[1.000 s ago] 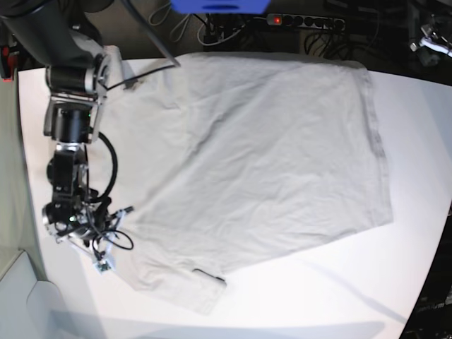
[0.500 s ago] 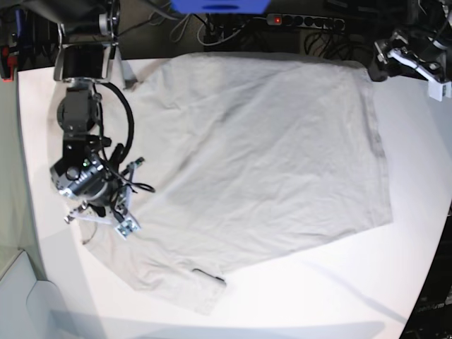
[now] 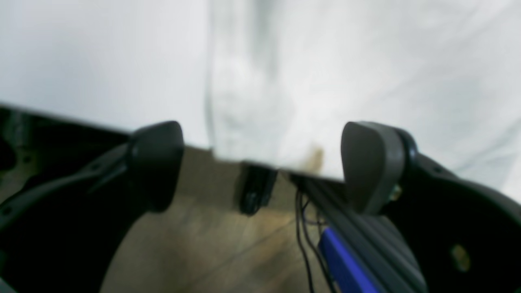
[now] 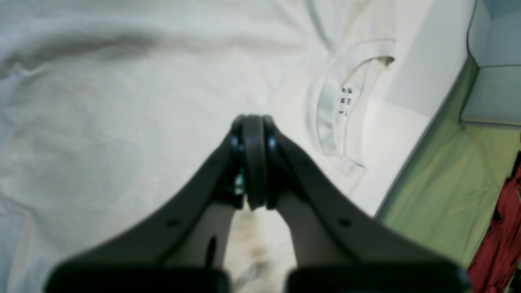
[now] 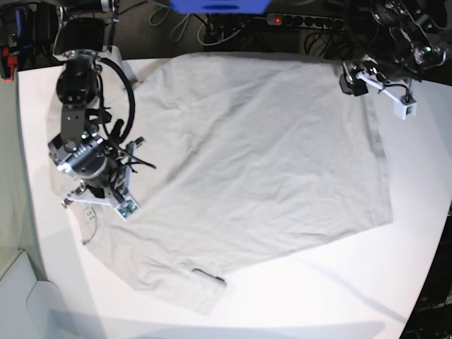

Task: Layout the t-shirt on the table in an organized manner, then fold the t-shirt properly
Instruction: 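Release the shirt with the right gripper and lift it away, then move the left gripper to the shirt's side edge and pinch it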

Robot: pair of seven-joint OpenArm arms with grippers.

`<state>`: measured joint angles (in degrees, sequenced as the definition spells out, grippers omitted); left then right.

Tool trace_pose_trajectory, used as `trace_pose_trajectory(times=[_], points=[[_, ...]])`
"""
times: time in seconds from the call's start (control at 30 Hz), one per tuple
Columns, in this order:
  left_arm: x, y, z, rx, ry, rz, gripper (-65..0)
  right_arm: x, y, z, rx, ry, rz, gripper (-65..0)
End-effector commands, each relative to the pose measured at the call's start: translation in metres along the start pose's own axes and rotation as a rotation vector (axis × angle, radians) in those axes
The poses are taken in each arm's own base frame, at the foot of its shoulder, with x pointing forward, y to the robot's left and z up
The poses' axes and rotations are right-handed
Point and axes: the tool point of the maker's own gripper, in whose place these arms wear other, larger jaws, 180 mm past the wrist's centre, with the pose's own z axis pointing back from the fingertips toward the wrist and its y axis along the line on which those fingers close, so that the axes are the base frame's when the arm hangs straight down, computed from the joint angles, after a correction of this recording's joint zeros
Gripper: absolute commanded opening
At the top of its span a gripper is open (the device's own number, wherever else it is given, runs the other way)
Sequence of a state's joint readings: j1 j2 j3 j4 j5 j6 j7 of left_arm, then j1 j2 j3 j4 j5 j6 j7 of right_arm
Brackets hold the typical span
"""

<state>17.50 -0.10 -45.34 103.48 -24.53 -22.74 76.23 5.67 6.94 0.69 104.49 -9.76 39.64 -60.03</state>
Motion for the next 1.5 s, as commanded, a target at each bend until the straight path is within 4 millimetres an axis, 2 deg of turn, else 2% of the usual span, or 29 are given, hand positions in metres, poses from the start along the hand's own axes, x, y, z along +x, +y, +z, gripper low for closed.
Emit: trace_pose_trajectory(times=[0.0,0.1,0.2,0.3,0.43,0.5,0.57,0.67,0.7,0.83,0.97,1.17,1.3,1.47], points=[[0.002,0.005,0.003,0.020,-0.004,-0.013,-5.3,0.007,-0.014,0.006,-0.034,-0.025,0.016,-65.0],[0.002,0.005,-0.007,0.009,0.013,0.010,-5.3,0.007,-0.014,0.006,-0.034,-0.021,0.022,-65.0],[-0.008,0.007,-0.020,-0.010,0.056,0.045,-5.3,0.005,-0.015,0.006,-0.036,-0.018,0.021,-65.0],[-0.003,0.005,-0.031,-0.031,0.034,0.066,-5.3,0.005,-0.015,0.006,-0.036,-0.018,0.021,-65.0],[-0.007,0.001,-0.036,-0.051,0.045,0.083,-5.3,0.005,-0.015,0.006,-0.037,-0.018,0.022,-65.0],[-0.002,0.001,-0.026,-0.037,0.024,0.057,-5.3,0.005,-0.015,0.006,-0.037,-0.018,0.022,-65.0],[0.002,0.000,-0.003,-0.005,-0.008,0.000,-5.3,0.005,-0.016,0.006,-0.038,-0.017,0.023,-65.0],[0.023,-0.013,0.034,-0.008,-0.125,-0.077,-5.2,0.003,-0.018,0.006,-0.042,-0.012,0.032,-65.0],[0.029,-0.019,0.040,-0.024,-0.153,-0.086,-5.2,0.003,-0.017,0.006,-0.041,-0.014,0.031,-65.0],[0.044,-0.033,0.042,-0.082,-0.202,-0.078,-5.2,0.004,-0.016,0.006,-0.038,-0.015,0.031,-65.0],[0.050,-0.047,0.029,-0.125,-0.208,-0.033,-5.3,0.004,-0.015,0.006,-0.036,-0.015,0.031,-65.0],[0.043,-0.070,-0.005,-0.085,-0.107,-0.102,-5.3,0.004,-0.016,0.006,-0.037,-0.014,0.032,-65.0],[0.043,-0.084,-0.018,-0.061,-0.066,-0.146,-5.3,0.003,-0.016,0.006,-0.038,-0.013,0.033,-65.0],[0.042,-0.073,-0.038,0.027,-0.004,-0.168,-5.3,0.002,-0.018,0.006,-0.041,-0.011,0.030,-65.0]])
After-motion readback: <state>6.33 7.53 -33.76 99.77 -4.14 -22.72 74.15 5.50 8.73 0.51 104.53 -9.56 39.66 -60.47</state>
